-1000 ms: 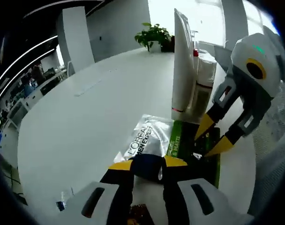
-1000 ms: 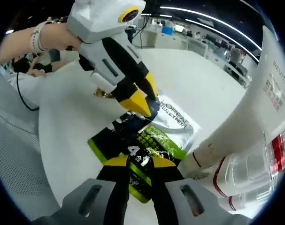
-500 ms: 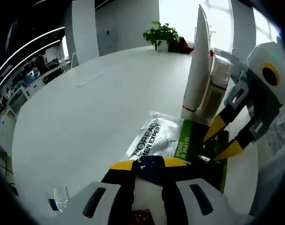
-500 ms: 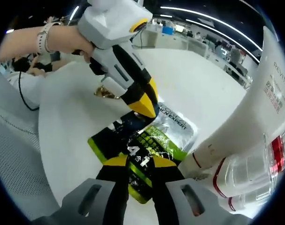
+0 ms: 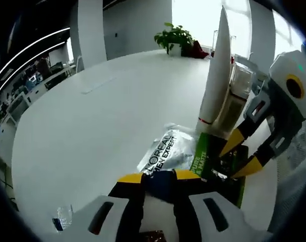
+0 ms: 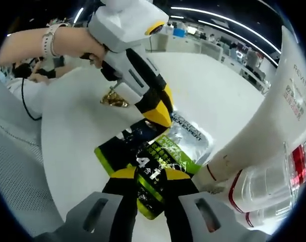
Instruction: Arrange the skincare products in the storage area until every visible bottle or jar stands upright without overlapping.
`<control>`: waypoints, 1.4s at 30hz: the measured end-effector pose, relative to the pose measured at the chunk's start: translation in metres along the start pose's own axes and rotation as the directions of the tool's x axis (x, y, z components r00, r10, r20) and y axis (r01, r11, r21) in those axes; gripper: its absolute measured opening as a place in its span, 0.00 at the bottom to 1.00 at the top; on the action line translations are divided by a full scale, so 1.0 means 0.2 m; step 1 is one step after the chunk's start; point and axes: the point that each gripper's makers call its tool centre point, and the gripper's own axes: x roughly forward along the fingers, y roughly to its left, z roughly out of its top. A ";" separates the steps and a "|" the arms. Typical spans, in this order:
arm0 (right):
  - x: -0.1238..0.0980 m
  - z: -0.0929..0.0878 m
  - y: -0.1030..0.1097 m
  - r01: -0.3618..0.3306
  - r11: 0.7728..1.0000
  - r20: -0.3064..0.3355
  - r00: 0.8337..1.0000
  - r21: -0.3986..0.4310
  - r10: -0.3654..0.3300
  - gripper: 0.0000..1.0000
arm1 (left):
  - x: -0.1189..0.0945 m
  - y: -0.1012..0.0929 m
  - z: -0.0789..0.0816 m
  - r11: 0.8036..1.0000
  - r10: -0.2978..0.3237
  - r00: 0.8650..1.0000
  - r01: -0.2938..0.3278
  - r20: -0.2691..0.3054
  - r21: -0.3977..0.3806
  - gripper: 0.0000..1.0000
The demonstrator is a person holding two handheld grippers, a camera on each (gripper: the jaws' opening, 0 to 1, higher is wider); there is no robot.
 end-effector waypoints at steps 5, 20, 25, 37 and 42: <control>0.00 0.00 0.00 0.001 1.000 0.000 1.000 0.003 -0.001 0.19 | -0.07 -0.02 0.09 1.000 0.008 0.999 -0.009 0.045 0.017 0.21; 0.00 0.01 0.00 0.002 1.000 -0.009 1.000 0.001 -0.002 0.22 | -0.30 -0.11 0.08 0.999 0.032 0.996 -0.029 0.089 -0.038 0.34; -0.04 0.06 0.02 -0.002 1.000 0.012 1.000 -0.023 0.002 0.25 | -0.40 -0.14 0.05 0.995 0.054 0.994 -0.045 0.098 -0.084 0.39; -0.23 0.21 0.02 0.023 0.999 0.082 0.996 -0.046 -0.020 0.32 | -0.59 -0.14 0.01 0.987 0.126 0.985 -0.113 0.116 -0.112 0.46; -0.34 0.25 0.04 0.038 0.998 0.115 0.993 -0.043 -0.033 0.36 | -0.67 -0.16 0.02 0.983 0.151 0.978 -0.133 0.144 -0.123 0.47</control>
